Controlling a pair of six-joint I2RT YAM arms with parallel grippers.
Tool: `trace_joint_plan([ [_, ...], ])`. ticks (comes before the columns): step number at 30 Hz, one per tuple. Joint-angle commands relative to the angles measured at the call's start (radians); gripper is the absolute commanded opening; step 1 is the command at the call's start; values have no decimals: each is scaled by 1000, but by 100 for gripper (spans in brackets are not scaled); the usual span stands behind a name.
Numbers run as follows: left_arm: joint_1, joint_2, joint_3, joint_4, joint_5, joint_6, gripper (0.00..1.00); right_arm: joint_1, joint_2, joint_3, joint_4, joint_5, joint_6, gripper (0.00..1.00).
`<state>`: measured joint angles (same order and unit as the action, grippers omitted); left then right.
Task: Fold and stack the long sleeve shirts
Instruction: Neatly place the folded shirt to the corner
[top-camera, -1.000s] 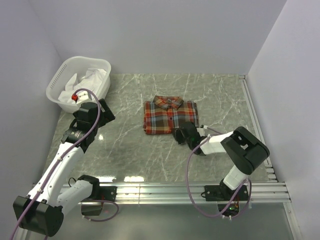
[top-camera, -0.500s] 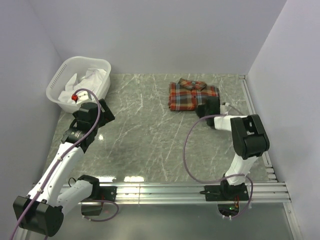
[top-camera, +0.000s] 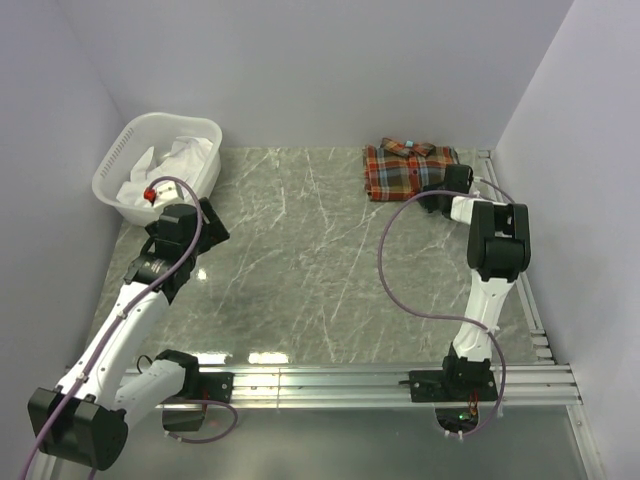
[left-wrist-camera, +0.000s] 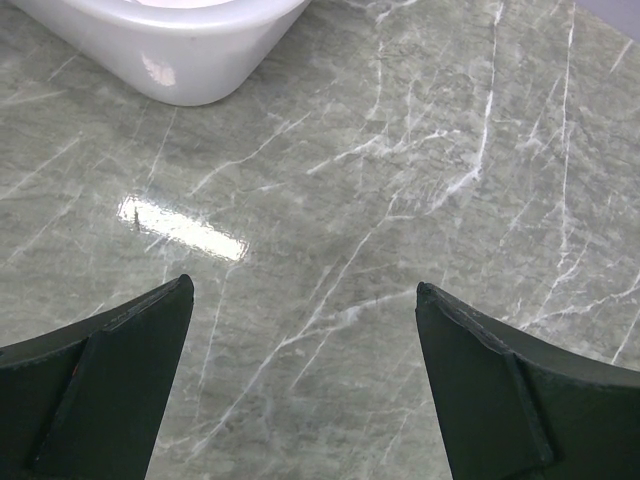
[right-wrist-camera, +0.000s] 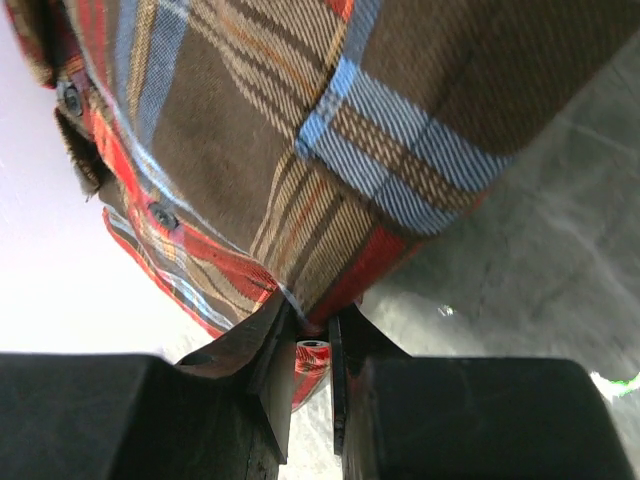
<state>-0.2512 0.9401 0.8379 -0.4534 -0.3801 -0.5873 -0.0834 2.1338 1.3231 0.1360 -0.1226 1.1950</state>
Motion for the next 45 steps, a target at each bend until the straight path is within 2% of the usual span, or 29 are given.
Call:
trace_joint_plan([
  [1, 12, 2, 1, 19, -23, 14, 99, -13, 18, 48, 4, -34, -31, 1],
  [2, 15, 0, -2, 21, -23, 14, 99, -15, 17, 48, 8, -35, -41, 3],
  [5, 21, -4, -3, 24, -22, 14, 99, -18, -8, 31, 8, -54, -60, 27],
  [6, 23, -4, -3, 25, -19, 14, 99, -18, -44, -7, 19, -66, -60, 40],
  [8, 27, -11, -3, 27, -10, 14, 99, -19, -128, -59, 28, -68, -67, 52],
  [9, 27, -15, -3, 31, -5, 14, 99, -18, -161, -106, 16, -58, -75, 61],
  [11, 29, -27, -11, 35, -2, 14, 99, -19, -236, -152, -12, -40, -115, 67],
  [14, 29, -55, -7, 32, 0, 7, 99, -21, -441, -214, -117, -3, -191, 76],
  [16, 29, -76, 15, -17, 0, -3, 99, -22, -524, -211, -257, 23, -250, 79],
  [18, 30, -112, 49, -56, -3, -8, 99, -21, -643, -184, -419, 78, -362, 87],
  [23, 30, -185, 186, -250, -25, 6, 99, -21, -905, -118, -692, 191, -579, 89],
  [24, 30, -210, 210, -275, -34, 6, 99, -22, -1005, -105, -761, 236, -594, 89],
  [28, 29, -300, 300, -360, -62, 21, 99, -18, -1291, -107, -805, 301, -661, 89],
  [29, 29, -320, 332, -367, -60, 24, 99, -19, -1386, -104, -809, 301, -685, 89],
  [32, 29, -405, 384, -380, -81, 46, 99, -18, -1539, -108, -819, 276, -739, 89],
  [37, 27, -471, 440, -441, -164, 89, 99, 36, -1690, -188, -814, 276, -779, 88],
  [45, -5, -546, 359, -507, -232, 67, 99, 119, -1864, -335, -790, 293, -833, 83],
])
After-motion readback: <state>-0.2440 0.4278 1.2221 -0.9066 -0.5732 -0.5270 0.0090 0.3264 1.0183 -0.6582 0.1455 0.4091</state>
